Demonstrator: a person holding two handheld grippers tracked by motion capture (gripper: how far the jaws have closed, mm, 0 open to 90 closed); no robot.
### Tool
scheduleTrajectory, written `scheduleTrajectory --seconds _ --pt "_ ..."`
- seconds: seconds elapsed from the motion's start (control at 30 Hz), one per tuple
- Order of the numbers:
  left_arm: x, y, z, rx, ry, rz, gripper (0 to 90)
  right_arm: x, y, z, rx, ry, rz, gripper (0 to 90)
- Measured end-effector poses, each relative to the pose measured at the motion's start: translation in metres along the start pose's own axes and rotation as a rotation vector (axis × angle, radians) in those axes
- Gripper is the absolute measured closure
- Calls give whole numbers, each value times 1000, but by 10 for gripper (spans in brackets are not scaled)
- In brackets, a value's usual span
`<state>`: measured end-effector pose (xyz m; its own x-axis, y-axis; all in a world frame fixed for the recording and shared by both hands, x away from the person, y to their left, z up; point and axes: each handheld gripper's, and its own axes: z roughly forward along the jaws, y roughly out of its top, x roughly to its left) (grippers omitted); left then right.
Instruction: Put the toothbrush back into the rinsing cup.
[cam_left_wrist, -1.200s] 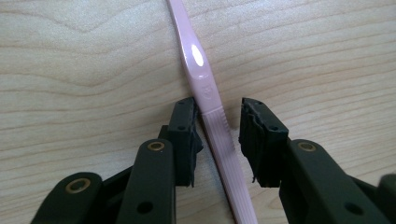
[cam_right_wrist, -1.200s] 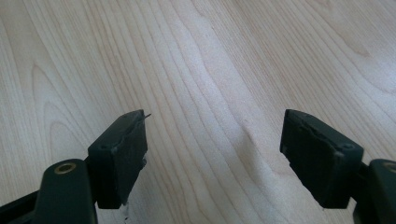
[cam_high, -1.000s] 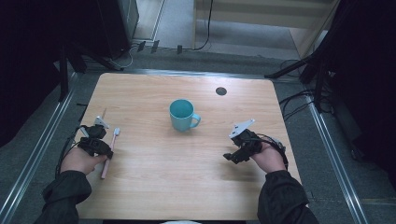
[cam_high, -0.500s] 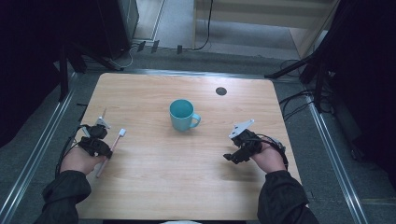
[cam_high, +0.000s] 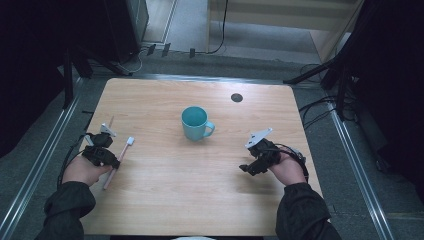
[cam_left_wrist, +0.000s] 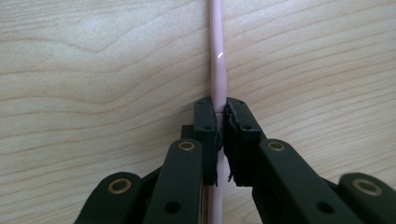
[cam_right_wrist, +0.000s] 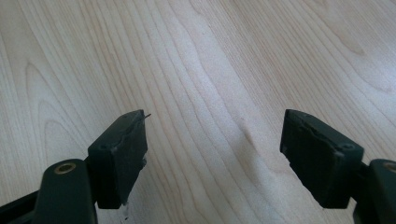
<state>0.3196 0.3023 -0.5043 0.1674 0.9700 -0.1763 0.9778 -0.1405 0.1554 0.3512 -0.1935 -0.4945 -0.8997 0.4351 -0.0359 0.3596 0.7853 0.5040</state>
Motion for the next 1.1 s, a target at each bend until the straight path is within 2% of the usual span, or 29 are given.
scheduleTrajectory --seconds 0.17,0.2,0.33,0.5,0.53,0.6,0.7,0.8,0.83,1.0,1.1 --pt "3 -1 -6 -39 -21 -8 837 0 0 0 1 -1 -1 229" --pt "3 -1 -8 -46 -39 -3 837 0 0 0 0 -2 -3 229" --pt "2 0 -14 -79 -70 6 837 0 0 0 -2 0 -2 229" --pt "-3 1 -20 -108 -75 15 837 0 -1 0 -4 3 -2 229" --pt "-4 1 -22 -126 -94 17 837 0 -1 -1 -7 2 -3 229" --pt "-6 2 -24 -144 -105 19 837 0 -1 -1 -6 2 -2 229" --pt "-8 4 -26 -150 -117 25 837 0 -3 -2 -7 1 3 230" --pt "-9 9 -28 -178 -105 20 838 1 -6 -3 -5 -3 12 229" --pt "-10 11 -30 -188 -114 20 838 1 -8 -4 -2 -4 13 229" --pt "-17 21 -30 -222 -173 63 838 2 -16 -9 -10 -18 36 230" --pt "-21 25 -30 -238 -183 82 838 4 -21 -13 -19 -22 45 230"
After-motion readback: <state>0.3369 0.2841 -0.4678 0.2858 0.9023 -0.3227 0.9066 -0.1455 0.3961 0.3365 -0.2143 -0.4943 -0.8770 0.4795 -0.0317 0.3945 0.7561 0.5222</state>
